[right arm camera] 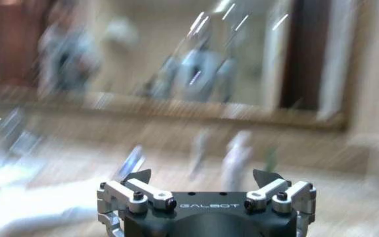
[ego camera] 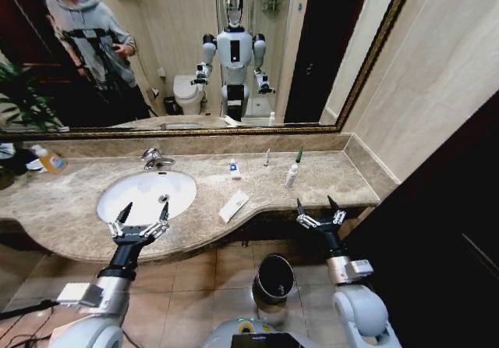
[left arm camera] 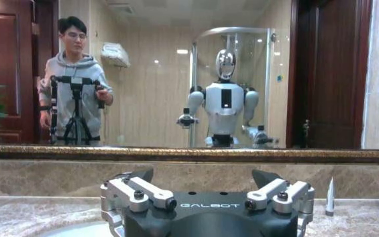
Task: Pick up the trash from the sink and place it in the trash bin.
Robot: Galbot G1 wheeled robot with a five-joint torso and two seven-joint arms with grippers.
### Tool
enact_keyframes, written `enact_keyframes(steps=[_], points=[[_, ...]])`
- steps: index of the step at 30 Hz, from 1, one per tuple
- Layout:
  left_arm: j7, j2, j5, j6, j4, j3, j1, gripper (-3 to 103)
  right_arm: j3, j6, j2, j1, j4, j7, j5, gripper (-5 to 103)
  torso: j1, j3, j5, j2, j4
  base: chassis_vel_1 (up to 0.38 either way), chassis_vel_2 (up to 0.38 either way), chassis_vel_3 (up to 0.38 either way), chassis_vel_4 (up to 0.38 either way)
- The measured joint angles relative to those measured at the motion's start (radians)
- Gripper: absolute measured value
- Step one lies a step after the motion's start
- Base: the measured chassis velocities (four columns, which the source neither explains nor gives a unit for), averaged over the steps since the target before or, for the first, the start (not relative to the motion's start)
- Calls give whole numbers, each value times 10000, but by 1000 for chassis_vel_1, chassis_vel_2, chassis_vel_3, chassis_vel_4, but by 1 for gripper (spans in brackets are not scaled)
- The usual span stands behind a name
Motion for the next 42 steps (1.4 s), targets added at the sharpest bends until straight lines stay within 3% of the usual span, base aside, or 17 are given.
enact_keyframes(steps=[2, 10, 13, 15, 16, 23, 42], points=[[0, 0, 0, 0, 0, 0, 0, 100, -230, -372, -18, 45, -162, -151, -333, 100, 0, 0, -3, 0, 0, 0, 0, 0, 0], [0, 0, 0, 0, 0, 0, 0, 100, -246, -504, -106, 53, -120, -157, -333, 100, 0, 0, 0, 0, -1, 0, 0, 0, 0], [0, 1, 0, 0, 0, 0, 0, 100, 202, -1110, -988, 145, 1068, 419, 578, 100, 0, -1, -4, 1, -1, 0, 0, 0, 0], [0, 1, 0, 1, 0, 0, 0, 100, 371, -1031, -1275, 166, 1374, 578, 882, 100, 0, -1, -6, 1, 0, 0, 0, 0, 0], [0, 1, 0, 0, 0, 0, 0, 100, 549, -551, -1474, 174, 1354, 685, 1096, 100, 0, -1, -6, 1, 0, 0, 0, 0, 0], [0, 0, 0, 0, 0, 0, 0, 100, 388, -73, -1314, -20, 983, 455, 1082, 100, 0, 0, 0, 1, -1, 0, 0, 0, 0], [0, 0, 0, 0, 0, 0, 0, 100, 487, -314, -1424, 366, 267, 435, 1711, 100, 0, 0, -2, 0, -1, 0, 0, 0, 0]])
